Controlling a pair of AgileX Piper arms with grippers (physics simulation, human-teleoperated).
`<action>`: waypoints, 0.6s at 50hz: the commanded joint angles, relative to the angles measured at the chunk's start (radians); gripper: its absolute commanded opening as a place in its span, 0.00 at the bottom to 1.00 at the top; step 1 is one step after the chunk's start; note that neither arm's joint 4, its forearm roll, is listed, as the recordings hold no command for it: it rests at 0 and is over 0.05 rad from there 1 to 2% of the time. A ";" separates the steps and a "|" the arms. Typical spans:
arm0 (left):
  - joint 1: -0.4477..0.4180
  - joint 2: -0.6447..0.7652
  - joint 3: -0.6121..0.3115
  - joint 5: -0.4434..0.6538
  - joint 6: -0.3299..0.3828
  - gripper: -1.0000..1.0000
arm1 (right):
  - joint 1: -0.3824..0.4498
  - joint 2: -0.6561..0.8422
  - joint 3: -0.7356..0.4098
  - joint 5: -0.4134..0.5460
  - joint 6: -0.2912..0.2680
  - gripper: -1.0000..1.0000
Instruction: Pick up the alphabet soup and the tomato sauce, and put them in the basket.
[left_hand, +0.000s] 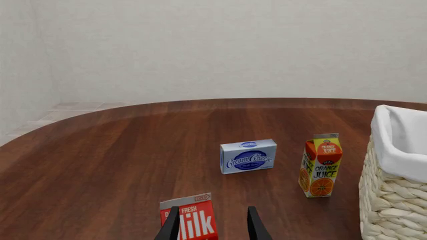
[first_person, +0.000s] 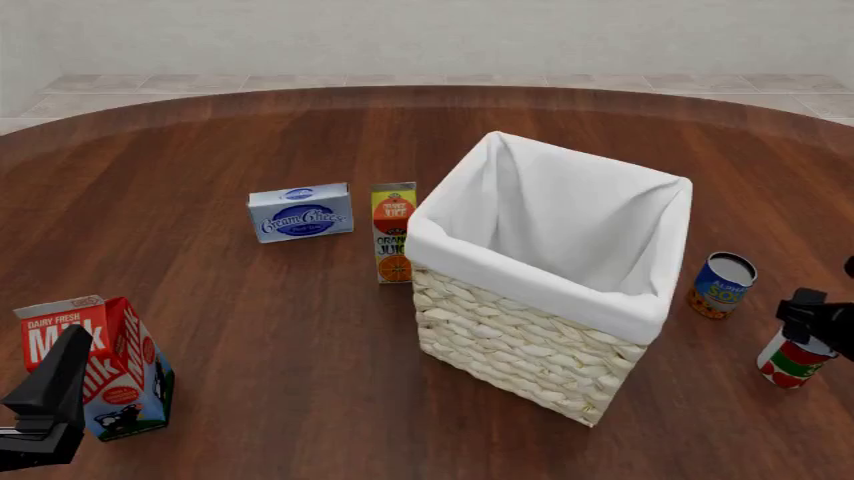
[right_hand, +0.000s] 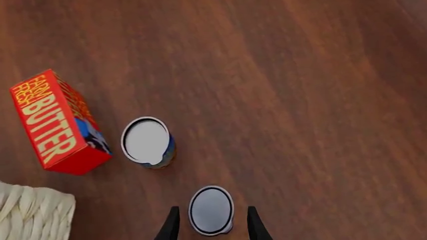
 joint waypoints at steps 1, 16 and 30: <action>0.000 0.000 0.000 0.000 0.000 1.00 | -0.004 0.028 -0.005 -0.010 -0.003 1.00; 0.000 0.000 0.000 0.000 0.000 1.00 | -0.001 0.077 -0.009 -0.018 0.008 1.00; 0.000 0.000 0.000 0.000 0.000 1.00 | 0.018 0.106 -0.017 -0.007 0.019 1.00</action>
